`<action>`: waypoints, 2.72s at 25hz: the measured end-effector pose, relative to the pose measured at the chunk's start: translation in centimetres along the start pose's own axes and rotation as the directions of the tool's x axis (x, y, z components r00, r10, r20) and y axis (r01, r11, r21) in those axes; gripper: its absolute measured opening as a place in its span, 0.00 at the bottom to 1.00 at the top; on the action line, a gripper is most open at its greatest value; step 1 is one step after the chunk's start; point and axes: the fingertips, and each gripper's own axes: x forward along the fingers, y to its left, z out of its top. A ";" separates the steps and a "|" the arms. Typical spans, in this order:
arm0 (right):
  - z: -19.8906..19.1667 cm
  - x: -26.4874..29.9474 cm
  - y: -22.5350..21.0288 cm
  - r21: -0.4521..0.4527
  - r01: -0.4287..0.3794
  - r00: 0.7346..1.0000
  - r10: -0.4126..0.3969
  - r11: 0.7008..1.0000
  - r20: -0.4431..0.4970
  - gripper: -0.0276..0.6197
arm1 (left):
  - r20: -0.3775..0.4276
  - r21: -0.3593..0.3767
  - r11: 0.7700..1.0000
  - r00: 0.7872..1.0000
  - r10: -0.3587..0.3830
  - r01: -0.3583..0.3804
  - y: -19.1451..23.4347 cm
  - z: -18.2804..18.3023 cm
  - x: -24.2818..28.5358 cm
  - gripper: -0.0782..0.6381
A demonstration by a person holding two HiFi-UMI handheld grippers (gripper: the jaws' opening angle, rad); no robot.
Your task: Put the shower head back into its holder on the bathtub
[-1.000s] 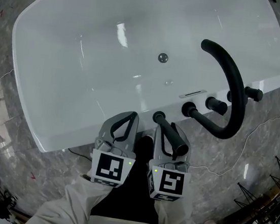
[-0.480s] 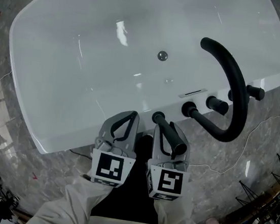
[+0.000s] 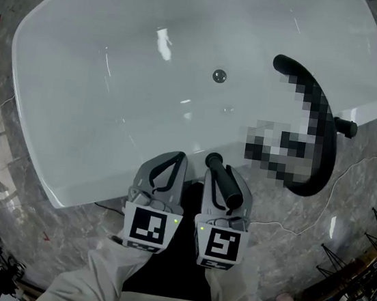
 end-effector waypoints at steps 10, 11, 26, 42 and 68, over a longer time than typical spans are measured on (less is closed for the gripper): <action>0.0 0.4 0.5 -0.069 0.017 1.000 -0.018 0.997 -0.016 0.26 | -0.007 -0.011 1.000 1.000 -0.001 0.001 0.3 -0.4 0.2 0.11; 0.0 0.5 0.5 -0.070 0.018 1.000 -0.019 0.997 -0.017 0.26 | -0.008 -0.012 1.000 1.000 -0.002 0.002 0.3 -0.4 0.2 0.11; 0.4 0.6 0.7 -0.084 0.039 0.999 -0.040 0.996 -0.006 0.26 | -0.020 -0.017 1.000 1.000 -0.012 0.011 0.6 -0.9 0.3 0.11; -0.1 0.9 0.4 -0.028 0.061 0.998 -0.061 0.998 -0.003 0.26 | -0.020 -0.021 1.000 1.000 -0.008 0.007 1.3 -1.8 0.0 0.11; 3.8 -9.8 0.9 0.148 -0.041 0.998 0.048 0.988 -0.048 0.37 | 0.026 0.057 0.998 0.999 -0.030 0.028 -0.4 7.7 -9.2 0.11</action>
